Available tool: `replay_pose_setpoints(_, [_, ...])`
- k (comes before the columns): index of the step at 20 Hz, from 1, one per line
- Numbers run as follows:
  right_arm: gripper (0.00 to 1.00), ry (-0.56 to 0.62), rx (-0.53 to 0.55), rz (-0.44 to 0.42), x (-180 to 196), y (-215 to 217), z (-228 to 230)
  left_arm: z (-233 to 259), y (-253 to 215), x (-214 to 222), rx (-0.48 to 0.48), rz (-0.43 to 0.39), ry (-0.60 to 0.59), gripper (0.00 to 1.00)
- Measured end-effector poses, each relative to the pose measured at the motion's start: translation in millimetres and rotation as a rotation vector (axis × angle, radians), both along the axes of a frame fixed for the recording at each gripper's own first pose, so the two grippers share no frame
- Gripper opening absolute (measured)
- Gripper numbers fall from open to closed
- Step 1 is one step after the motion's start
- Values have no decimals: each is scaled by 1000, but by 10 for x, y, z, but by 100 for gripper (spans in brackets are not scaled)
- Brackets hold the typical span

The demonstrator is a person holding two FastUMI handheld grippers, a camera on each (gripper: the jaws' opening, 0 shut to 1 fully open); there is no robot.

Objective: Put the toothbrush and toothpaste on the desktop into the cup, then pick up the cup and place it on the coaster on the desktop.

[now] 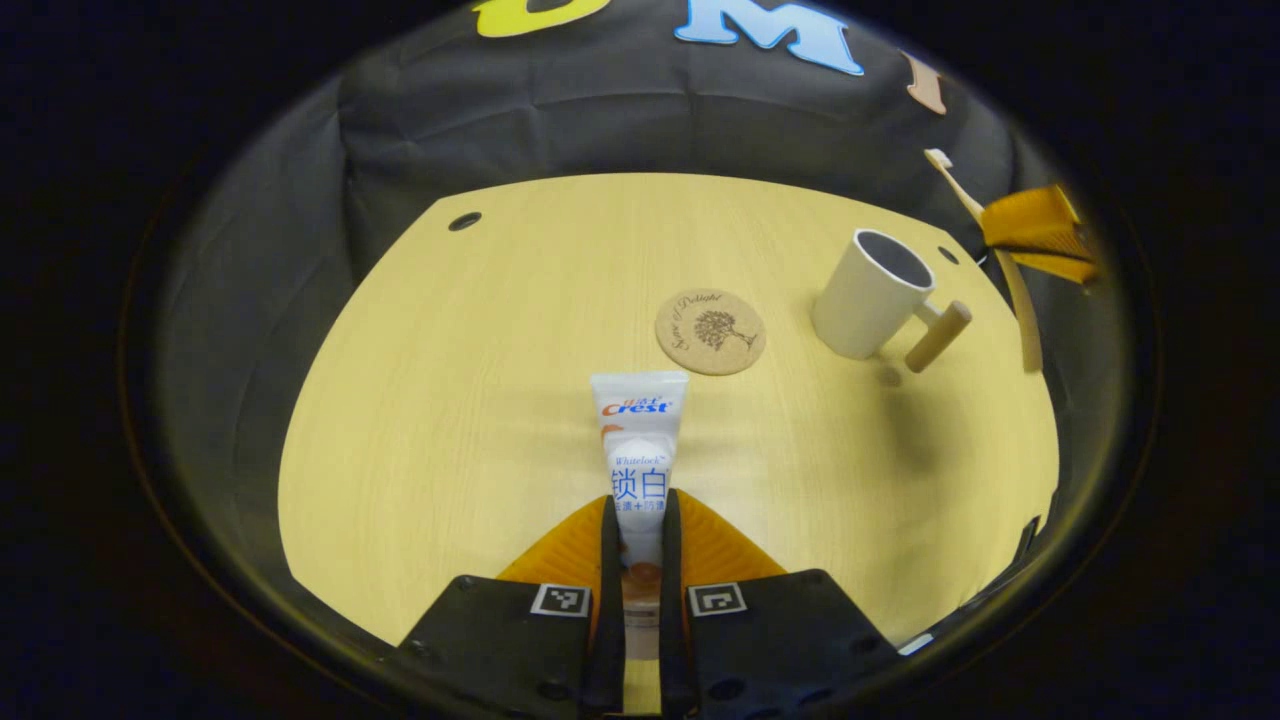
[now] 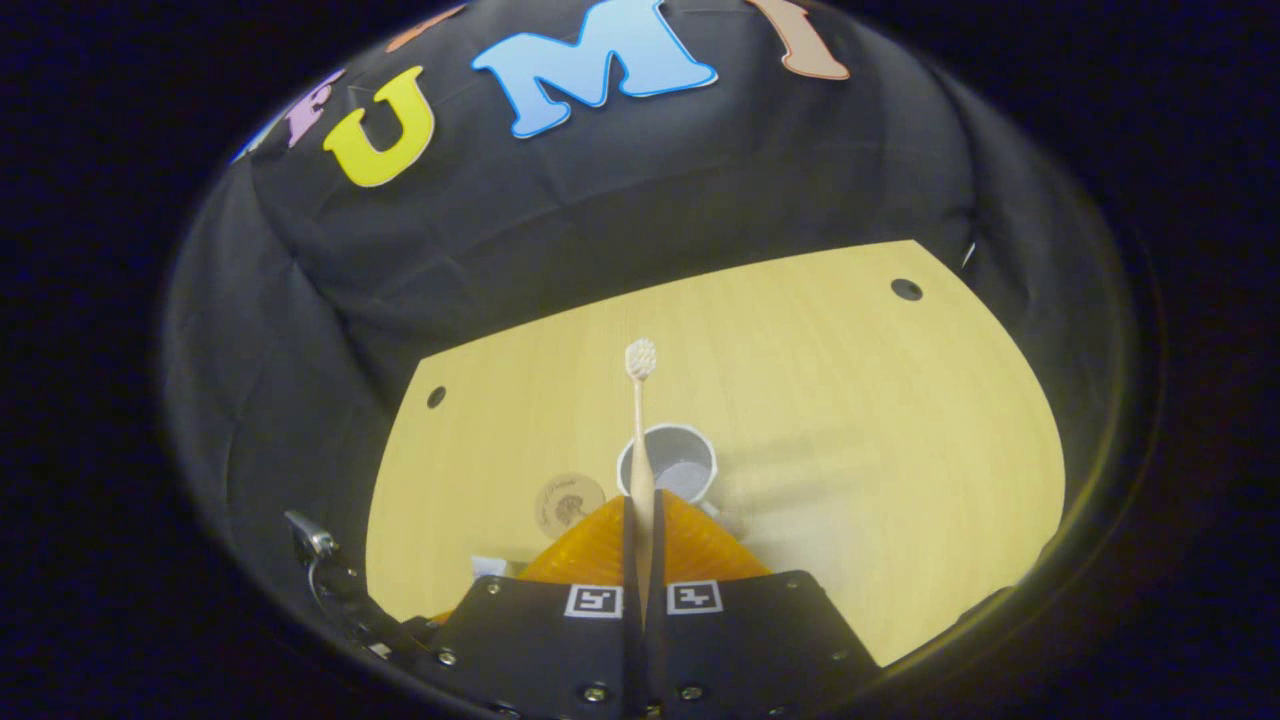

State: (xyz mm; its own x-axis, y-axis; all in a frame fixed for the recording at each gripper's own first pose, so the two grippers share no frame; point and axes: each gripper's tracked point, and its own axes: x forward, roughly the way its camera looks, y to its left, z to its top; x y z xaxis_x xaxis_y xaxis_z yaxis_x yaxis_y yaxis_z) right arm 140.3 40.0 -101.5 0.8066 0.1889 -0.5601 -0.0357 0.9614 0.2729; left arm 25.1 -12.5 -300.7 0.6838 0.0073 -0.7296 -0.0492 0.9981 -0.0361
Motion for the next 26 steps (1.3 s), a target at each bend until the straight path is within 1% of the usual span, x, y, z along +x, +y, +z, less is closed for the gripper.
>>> replay_pose_setpoints(6, [2,-39,51,-94,635,-86,103,1,88,-19,1,10,10,22])
replay_pose_setpoints(9, [2,-44,58,-122,871,-94,39,47,196,-79,8,23,15,21])
replay_pose_setpoints(11, [2,-45,42,-135,983,-117,-51,59,298,-104,11,33,23,21])
replay_pose_setpoints(14, [2,-54,6,-141,1069,-114,-145,77,377,-185,10,48,34,22])
replay_pose_setpoints(19, [3,-139,-59,-128,1099,-68,-200,93,415,-266,15,66,47,21])
replay_pose_setpoints(22, [2,-179,-70,-131,1070,-30,-295,222,322,-165,21,66,46,22])
replay_pose_setpoints(26, [2,-192,-93,-137,977,-25,-396,396,337,-64,20,61,44,22])
